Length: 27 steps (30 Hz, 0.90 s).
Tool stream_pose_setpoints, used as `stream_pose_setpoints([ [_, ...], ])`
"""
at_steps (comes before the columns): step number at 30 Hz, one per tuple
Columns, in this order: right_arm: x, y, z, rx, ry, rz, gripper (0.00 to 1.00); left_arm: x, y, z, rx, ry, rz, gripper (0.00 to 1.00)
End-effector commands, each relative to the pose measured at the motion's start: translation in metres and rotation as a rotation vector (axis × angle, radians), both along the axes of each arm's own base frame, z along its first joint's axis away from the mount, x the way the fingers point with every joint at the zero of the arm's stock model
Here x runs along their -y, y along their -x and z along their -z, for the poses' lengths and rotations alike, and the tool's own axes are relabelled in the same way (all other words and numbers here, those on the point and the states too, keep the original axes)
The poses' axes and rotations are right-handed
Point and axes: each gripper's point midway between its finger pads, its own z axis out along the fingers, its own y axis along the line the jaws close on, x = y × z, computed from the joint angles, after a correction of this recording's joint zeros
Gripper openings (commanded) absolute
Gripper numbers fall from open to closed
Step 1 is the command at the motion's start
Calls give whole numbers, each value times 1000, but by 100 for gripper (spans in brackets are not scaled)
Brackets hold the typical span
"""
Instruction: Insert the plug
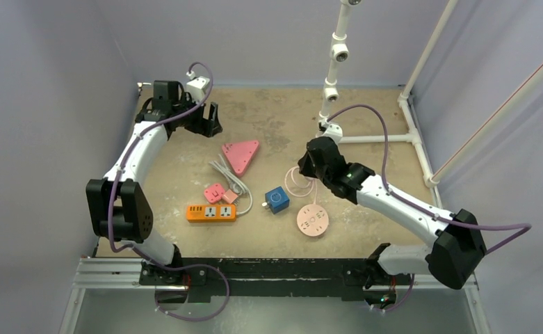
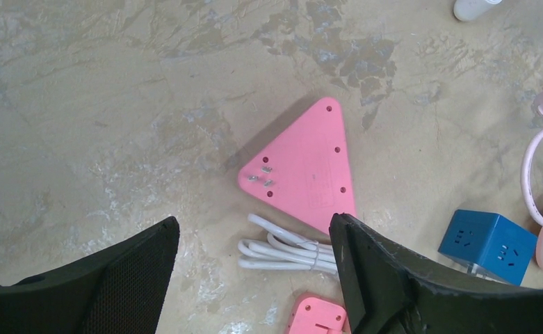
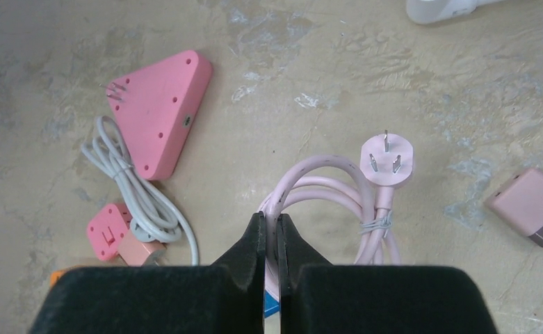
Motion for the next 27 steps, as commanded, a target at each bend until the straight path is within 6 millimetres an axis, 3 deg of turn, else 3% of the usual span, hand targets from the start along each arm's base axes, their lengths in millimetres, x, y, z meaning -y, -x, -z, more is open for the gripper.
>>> stream_pose_setpoints([
  [1,-2,3,-22,27,-66,2,0,13,10,-21,56,26,38,79],
  [5,5,3,-37,52,-53,15,0,20,15,-17,48,25,57,79],
  [11,-12,5,-14,31,40,-110,0,26,15,-17,48,26,72,78],
  [16,-3,0,-49,70,-3,-45,0,27,16,-18,52,24,74,78],
  [19,-3,-1,-65,78,-122,-10,0,30,17,-21,56,30,82,78],
  [21,-3,0,-61,62,-197,20,0,35,18,-23,61,34,90,78],
  [24,-2,3,-38,-13,-247,74,0,41,20,-24,64,34,103,78],
  [27,11,7,-2,-160,-212,214,0,44,21,-22,61,30,106,78],
])
